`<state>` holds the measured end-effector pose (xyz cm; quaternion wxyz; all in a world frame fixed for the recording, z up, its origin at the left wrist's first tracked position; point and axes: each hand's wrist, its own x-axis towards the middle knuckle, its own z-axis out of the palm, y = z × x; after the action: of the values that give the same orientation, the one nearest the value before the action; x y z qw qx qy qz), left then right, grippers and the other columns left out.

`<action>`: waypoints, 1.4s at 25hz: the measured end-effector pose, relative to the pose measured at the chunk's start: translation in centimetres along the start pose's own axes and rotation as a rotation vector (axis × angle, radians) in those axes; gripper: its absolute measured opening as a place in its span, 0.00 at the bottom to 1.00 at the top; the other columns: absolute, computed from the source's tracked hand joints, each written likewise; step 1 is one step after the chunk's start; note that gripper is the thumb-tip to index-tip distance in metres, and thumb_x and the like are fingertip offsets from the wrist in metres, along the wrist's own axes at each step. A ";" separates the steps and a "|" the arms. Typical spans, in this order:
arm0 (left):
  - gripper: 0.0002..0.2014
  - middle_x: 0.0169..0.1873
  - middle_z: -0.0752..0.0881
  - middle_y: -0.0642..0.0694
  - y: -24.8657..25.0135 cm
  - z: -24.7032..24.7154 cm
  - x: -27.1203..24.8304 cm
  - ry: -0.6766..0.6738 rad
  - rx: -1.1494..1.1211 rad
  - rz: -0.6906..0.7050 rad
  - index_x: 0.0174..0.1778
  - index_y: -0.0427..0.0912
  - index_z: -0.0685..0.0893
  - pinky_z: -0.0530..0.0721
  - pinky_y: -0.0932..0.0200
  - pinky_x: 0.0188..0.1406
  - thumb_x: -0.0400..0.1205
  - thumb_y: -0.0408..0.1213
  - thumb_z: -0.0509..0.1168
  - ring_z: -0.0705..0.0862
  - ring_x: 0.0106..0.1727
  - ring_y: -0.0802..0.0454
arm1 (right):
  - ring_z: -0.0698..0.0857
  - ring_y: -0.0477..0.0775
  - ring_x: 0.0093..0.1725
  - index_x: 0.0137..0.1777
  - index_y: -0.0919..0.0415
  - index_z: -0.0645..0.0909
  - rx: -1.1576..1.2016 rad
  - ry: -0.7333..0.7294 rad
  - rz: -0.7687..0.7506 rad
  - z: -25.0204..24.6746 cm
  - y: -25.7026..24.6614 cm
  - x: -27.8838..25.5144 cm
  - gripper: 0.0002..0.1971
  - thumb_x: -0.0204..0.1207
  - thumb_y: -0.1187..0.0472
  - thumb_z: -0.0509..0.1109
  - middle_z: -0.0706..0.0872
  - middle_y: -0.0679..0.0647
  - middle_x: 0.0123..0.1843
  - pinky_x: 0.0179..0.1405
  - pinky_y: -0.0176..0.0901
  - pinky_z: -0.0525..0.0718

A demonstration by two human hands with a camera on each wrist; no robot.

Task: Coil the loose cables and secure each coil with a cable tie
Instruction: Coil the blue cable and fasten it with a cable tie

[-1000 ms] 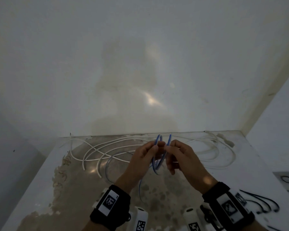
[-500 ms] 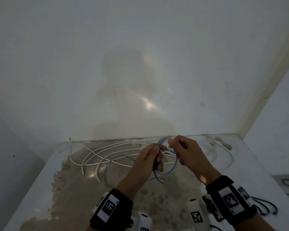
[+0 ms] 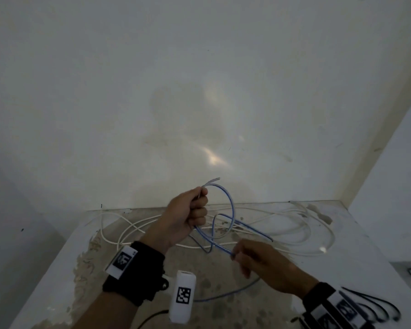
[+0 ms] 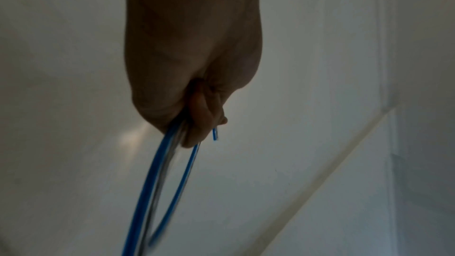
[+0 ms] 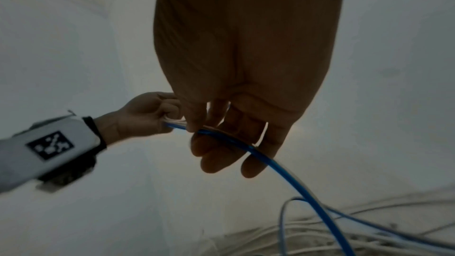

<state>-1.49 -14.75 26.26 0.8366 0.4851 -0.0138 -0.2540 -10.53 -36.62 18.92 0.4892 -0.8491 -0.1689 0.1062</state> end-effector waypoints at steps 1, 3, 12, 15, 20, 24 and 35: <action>0.16 0.20 0.60 0.54 1.1 -0.6 -0.1 0.011 0.045 -0.028 0.37 0.44 0.75 0.56 0.66 0.14 0.89 0.41 0.50 0.57 0.15 0.61 | 0.84 0.40 0.37 0.52 0.50 0.84 -0.075 0.001 -0.029 -1.0 1.0 -0.4 0.06 0.85 0.57 0.65 0.87 0.46 0.37 0.42 0.37 0.81; 0.18 0.20 0.60 0.54 2.5 -1.2 -0.2 0.032 0.107 -0.075 0.33 0.45 0.72 0.62 0.66 0.15 0.89 0.42 0.51 0.58 0.15 0.60 | 0.82 0.40 0.44 0.51 0.44 0.86 -0.311 0.058 -0.074 -2.8 2.6 -0.9 0.05 0.83 0.54 0.68 0.83 0.40 0.44 0.45 0.38 0.82; 0.20 0.20 0.57 0.54 1.5 -0.7 0.1 0.018 0.227 -0.176 0.28 0.47 0.66 0.51 0.63 0.17 0.88 0.44 0.52 0.50 0.19 0.57 | 0.92 0.53 0.35 0.41 0.59 0.84 -0.004 0.507 0.366 -5.8 5.4 0.7 0.07 0.80 0.61 0.70 0.92 0.53 0.36 0.42 0.50 0.88; 0.22 0.20 0.57 0.54 0.9 -0.4 0.2 0.006 0.240 -0.194 0.27 0.48 0.66 0.49 0.61 0.19 0.89 0.44 0.51 0.47 0.22 0.55 | 0.92 0.55 0.34 0.46 0.69 0.82 0.106 0.655 0.375 -4.7 5.2 1.2 0.08 0.79 0.62 0.72 0.90 0.63 0.39 0.41 0.54 0.90; 0.21 0.22 0.56 0.53 0.2 -0.3 0.4 -0.002 0.408 -0.198 0.28 0.48 0.65 0.50 0.62 0.19 0.89 0.45 0.51 0.49 0.20 0.56 | 0.92 0.67 0.41 0.70 0.57 0.70 0.543 0.753 0.350 -3.7 4.6 0.9 0.21 0.81 0.72 0.68 0.91 0.64 0.48 0.35 0.43 0.91; 0.22 0.22 0.57 0.52 -0.8 0.4 0.4 -0.129 0.634 -0.191 0.28 0.47 0.65 0.51 0.62 0.19 0.91 0.44 0.50 0.51 0.20 0.56 | 0.93 0.58 0.38 0.67 0.65 0.81 0.533 0.664 0.208 -3.9 1.7 1.4 0.13 0.85 0.69 0.64 0.93 0.58 0.50 0.36 0.41 0.92; 0.22 0.21 0.58 0.53 -2.0 2.8 1.9 -0.150 0.501 -0.047 0.27 0.48 0.66 0.52 0.63 0.19 0.90 0.45 0.51 0.52 0.19 0.56 | 0.62 0.50 0.27 0.70 0.46 0.83 0.802 0.283 0.015 -3.6 -3.6 2.8 0.17 0.87 0.57 0.58 0.80 0.53 0.40 0.26 0.41 0.61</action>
<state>-1.39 -18.67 25.68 0.6807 0.6573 -0.1272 -0.2973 -7.35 -36.71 23.78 0.7983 -0.5990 -0.0392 0.0492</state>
